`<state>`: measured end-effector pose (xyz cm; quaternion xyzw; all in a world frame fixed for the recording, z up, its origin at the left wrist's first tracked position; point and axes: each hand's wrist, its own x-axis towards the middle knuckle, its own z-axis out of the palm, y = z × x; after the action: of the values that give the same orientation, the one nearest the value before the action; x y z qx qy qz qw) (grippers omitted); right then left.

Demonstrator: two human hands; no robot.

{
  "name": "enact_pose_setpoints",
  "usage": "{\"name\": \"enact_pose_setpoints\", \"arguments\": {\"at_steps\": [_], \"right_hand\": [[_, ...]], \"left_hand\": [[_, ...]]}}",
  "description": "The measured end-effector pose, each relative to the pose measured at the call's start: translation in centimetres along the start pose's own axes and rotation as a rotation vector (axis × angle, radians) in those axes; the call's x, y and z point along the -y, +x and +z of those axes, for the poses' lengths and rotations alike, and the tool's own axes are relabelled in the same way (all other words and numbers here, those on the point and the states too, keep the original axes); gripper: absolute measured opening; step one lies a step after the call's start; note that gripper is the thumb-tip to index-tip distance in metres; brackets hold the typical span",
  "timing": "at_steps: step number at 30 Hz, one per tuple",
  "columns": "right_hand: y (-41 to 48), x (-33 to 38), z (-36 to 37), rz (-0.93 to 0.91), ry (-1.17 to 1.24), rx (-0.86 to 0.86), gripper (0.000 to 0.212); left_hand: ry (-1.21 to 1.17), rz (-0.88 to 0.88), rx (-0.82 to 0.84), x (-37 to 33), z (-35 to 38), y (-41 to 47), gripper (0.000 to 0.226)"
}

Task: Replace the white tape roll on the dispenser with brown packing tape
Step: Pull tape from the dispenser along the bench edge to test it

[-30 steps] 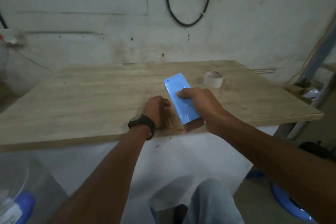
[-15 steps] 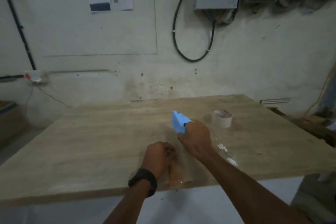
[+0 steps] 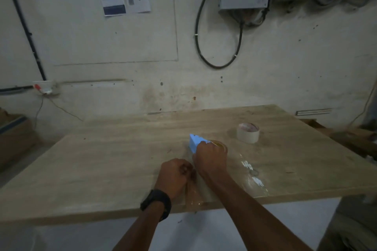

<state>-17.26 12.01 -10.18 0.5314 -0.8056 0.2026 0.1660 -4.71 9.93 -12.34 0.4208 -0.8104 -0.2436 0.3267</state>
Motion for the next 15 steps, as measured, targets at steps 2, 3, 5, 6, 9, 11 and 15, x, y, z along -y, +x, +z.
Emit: {"name": "enact_pose_setpoints", "arguments": {"at_steps": [2, 3, 5, 6, 9, 11, 15], "right_hand": [[0.12, 0.53, 0.29, 0.026, -0.02, 0.064, 0.016], [0.14, 0.63, 0.35, 0.024, -0.026, 0.065, 0.019], [0.09, 0.61, 0.37, 0.025, -0.022, 0.069, 0.02], [0.08, 0.56, 0.51, 0.021, -0.009, 0.074, 0.02], [0.03, 0.48, 0.41, 0.011, 0.029, 0.062, 0.022], [0.0, 0.42, 0.26, -0.008, 0.04, 0.054, 0.026], [0.11, 0.13, 0.21, -0.012, 0.077, 0.034, 0.024]], "left_hand": [[0.023, 0.011, 0.009, -0.02, -0.09, -0.1, 0.018], [0.029, 0.013, 0.012, -0.04, -0.11, -0.15, 0.018], [0.022, 0.011, 0.015, -0.15, -0.16, -0.24, 0.019], [0.015, 0.013, 0.011, -0.1, -0.16, -0.26, 0.02], [0.019, 0.013, 0.018, 0.02, -0.14, -0.21, 0.016], [0.022, 0.0, 0.032, -0.09, -0.17, -0.3, 0.016], [0.035, -0.005, 0.057, -0.38, -0.44, -0.65, 0.038]]}}
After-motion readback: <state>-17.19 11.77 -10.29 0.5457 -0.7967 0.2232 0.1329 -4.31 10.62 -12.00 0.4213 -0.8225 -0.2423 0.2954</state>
